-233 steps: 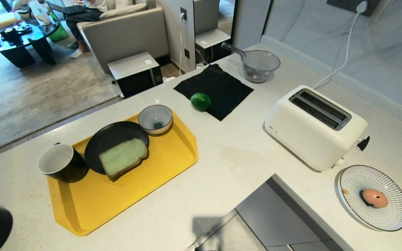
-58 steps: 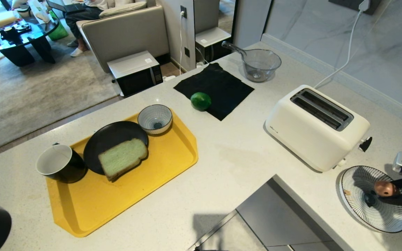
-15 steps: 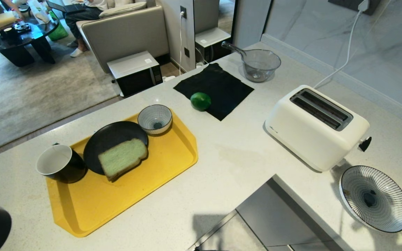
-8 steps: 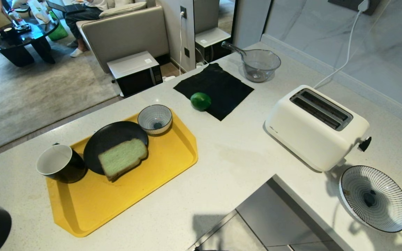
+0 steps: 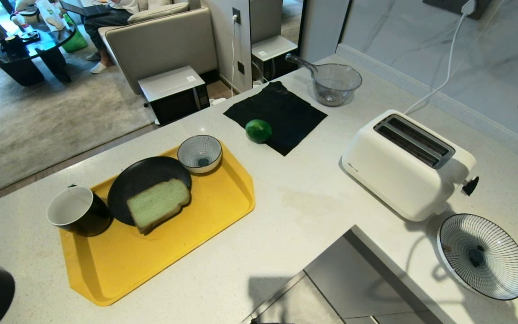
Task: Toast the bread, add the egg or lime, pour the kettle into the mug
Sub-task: Put the egg in the bowl
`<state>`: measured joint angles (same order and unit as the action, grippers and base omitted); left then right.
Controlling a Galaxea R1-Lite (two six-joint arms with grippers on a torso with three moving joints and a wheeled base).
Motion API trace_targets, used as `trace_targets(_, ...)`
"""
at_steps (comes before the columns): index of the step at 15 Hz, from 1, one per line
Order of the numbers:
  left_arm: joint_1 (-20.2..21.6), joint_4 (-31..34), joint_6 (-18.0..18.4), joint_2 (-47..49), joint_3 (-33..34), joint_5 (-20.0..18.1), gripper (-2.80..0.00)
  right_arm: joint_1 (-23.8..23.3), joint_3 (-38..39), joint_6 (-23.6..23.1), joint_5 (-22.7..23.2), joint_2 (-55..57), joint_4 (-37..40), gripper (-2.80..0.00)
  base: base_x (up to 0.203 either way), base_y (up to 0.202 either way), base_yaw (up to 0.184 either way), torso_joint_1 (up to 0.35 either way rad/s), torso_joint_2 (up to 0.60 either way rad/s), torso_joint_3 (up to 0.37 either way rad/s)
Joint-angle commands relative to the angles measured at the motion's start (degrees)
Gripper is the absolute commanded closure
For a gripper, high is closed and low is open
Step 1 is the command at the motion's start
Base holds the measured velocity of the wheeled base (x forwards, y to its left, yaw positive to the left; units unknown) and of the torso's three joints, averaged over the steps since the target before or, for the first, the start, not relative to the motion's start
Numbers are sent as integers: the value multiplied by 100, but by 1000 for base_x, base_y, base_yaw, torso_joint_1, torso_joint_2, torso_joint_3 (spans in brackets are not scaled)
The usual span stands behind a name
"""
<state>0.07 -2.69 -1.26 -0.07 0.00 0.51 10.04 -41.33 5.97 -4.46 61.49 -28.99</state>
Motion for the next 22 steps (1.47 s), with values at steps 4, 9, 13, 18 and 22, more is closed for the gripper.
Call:
trace_targets(4, 1, -3, -6, -10, 97, 2, 0, 68, 62, -15, 2, 611, -551, 0, 0, 0, 0, 0, 0, 0)
trace_targets(9, 1, -3, 3, -10, 97, 2, 0, 165, 229, -183, -8, 353, -552, 0, 0, 0, 0, 0, 0, 0)
trace_targets(13, 1, -3, -6, -10, 97, 2, 0, 202, 166, -243, 16, 400, -555, 0, 0, 0, 0, 0, 0, 0)
trace_targets(18, 1, -3, -6, -10, 97, 2, 0, 226, 99, -113, 24, 680, -555, 0, 0, 0, 0, 0, 0, 0)
trace_targets(22, 1, -3, 0, -10, 97, 2, 0, 279, 81, -148, 38, 782, -555, 0, 0, 0, 0, 0, 0, 0)
